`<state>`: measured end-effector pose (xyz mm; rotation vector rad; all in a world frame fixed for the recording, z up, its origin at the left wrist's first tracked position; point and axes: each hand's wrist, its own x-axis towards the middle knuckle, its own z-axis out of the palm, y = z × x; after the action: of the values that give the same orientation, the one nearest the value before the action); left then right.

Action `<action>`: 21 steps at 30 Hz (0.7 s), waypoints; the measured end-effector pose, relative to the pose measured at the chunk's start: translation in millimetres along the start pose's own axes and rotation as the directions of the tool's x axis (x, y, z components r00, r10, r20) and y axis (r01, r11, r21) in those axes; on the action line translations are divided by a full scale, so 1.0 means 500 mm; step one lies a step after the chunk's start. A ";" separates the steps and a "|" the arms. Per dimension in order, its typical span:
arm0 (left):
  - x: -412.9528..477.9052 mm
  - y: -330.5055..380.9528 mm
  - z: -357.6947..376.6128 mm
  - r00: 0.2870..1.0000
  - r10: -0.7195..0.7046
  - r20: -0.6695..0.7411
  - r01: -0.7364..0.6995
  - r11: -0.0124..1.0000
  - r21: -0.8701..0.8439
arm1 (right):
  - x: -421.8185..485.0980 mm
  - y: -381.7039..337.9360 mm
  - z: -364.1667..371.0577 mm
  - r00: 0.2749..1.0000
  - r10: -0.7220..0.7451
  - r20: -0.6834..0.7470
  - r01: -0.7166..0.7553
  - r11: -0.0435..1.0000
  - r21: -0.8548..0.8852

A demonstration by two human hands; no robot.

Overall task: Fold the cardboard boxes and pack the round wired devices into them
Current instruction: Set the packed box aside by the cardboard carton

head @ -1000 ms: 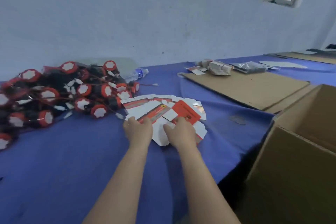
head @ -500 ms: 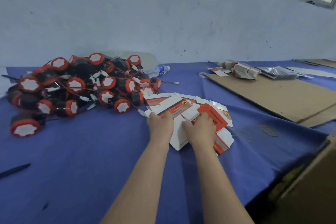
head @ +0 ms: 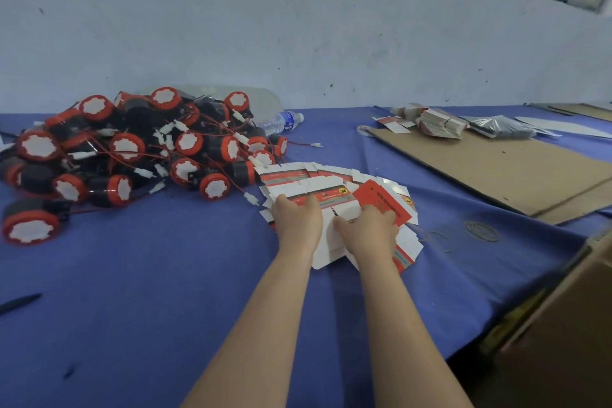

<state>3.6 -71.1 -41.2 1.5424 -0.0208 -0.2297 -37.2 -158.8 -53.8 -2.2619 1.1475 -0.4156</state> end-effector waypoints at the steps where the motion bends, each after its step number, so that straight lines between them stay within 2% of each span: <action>1: 0.001 -0.001 0.002 1.000 0.006 -0.006 -0.006 1.000 0.017 | -0.004 -0.001 0.002 0.999 -0.016 -0.037 0.015 0.999 -0.028; 5: 0.003 0.002 0.003 0.999 0.020 -0.029 -0.020 1.000 -0.008 | -0.011 -0.016 0.008 0.988 -0.079 -0.132 0.069 0.995 -0.079; 10: 0.009 0.013 -0.018 0.998 -0.025 -0.054 0.018 0.991 -0.130 | -0.010 -0.034 0.008 0.992 -0.087 -0.093 0.079 0.993 -0.089; 13: 0.013 0.015 -0.031 0.997 -0.079 -0.006 0.076 0.981 -0.179 | -0.012 -0.034 0.010 0.988 -0.092 -0.120 0.086 0.995 -0.052; 16: 0.013 0.012 -0.034 0.996 -0.093 0.010 0.093 0.982 -0.166 | -0.012 -0.033 0.005 0.985 -0.092 -0.145 0.088 0.995 -0.036; 21: 0.008 0.014 -0.025 0.998 -0.065 0.020 0.067 0.992 -0.106 | -0.010 -0.026 0.007 0.992 -0.075 -0.104 0.067 0.995 -0.077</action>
<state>10.6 -59.3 -35.4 1.4362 0.0293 -0.2917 -30.2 -147.6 -48.6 -2.3746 1.1543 -0.5373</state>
